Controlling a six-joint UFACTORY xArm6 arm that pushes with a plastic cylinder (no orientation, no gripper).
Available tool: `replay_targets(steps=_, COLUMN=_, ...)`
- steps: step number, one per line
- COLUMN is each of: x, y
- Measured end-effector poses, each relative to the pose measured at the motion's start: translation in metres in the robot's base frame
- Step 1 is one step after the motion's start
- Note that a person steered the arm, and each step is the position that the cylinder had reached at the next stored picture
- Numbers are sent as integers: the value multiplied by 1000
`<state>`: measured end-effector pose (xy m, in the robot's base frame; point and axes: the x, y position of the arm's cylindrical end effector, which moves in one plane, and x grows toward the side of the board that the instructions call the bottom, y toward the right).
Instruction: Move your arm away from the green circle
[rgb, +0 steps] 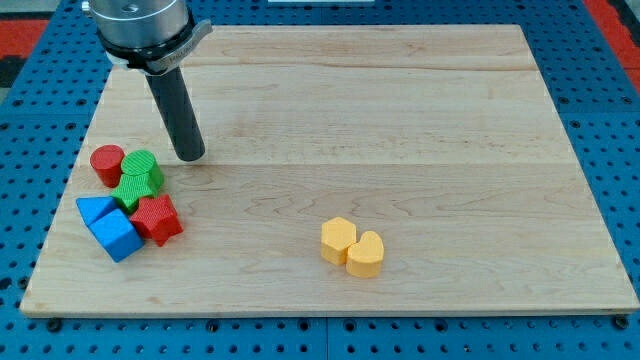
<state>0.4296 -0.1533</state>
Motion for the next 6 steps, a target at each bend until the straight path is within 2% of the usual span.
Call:
replay_targets(steps=3, x=-1, y=-11)
replay_targets(steps=5, x=-33, y=30)
replay_targets(steps=6, x=-38, y=24)
